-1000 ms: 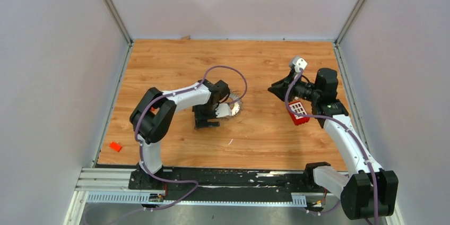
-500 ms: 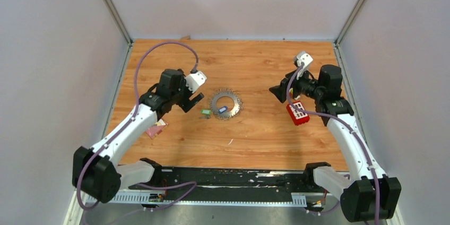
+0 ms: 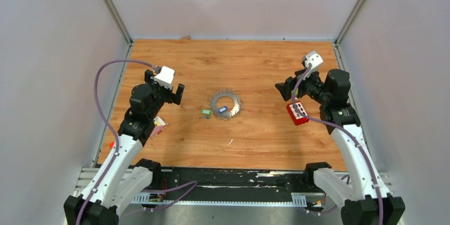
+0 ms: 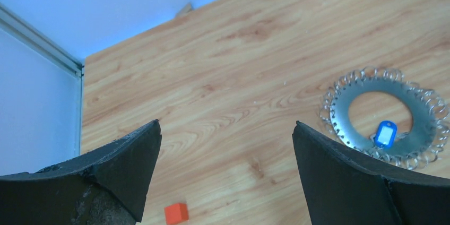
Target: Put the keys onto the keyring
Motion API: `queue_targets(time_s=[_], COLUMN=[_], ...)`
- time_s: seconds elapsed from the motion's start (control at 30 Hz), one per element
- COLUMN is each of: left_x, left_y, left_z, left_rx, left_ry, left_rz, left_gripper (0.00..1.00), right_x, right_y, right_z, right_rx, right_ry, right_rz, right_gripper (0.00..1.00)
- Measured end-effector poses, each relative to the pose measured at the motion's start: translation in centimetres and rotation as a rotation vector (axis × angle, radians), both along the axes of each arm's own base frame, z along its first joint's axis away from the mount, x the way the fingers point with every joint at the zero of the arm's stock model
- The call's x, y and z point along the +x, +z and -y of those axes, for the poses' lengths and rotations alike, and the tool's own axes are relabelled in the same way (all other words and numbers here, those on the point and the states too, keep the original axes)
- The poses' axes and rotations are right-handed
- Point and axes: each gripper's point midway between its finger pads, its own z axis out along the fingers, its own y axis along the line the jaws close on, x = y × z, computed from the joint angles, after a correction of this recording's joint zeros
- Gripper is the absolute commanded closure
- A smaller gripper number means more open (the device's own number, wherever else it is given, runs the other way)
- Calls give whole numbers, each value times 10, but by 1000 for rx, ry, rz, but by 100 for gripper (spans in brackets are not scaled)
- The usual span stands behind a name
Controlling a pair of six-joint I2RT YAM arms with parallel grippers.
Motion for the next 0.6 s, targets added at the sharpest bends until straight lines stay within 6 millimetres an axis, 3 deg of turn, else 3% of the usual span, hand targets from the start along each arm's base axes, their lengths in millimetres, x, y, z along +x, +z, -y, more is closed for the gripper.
queue_targets(time_s=[0.17,0.33,0.6], left_x=[-12,-26,-25], left_y=[29,59,51], left_z=[-2,-5,-6], left_rx=[-85,-131,-122], left_ry=[1,-1,4], left_rz=[78,178,146], left_gripper=[0,0,0], right_x=[-20,-14,-12], right_y=[14,17,12], right_z=[5,7,8], right_rx=[-1,1,11], right_ry=[-15,-34,-49], right_rz=[91,109,92], right_gripper=[0,0,0])
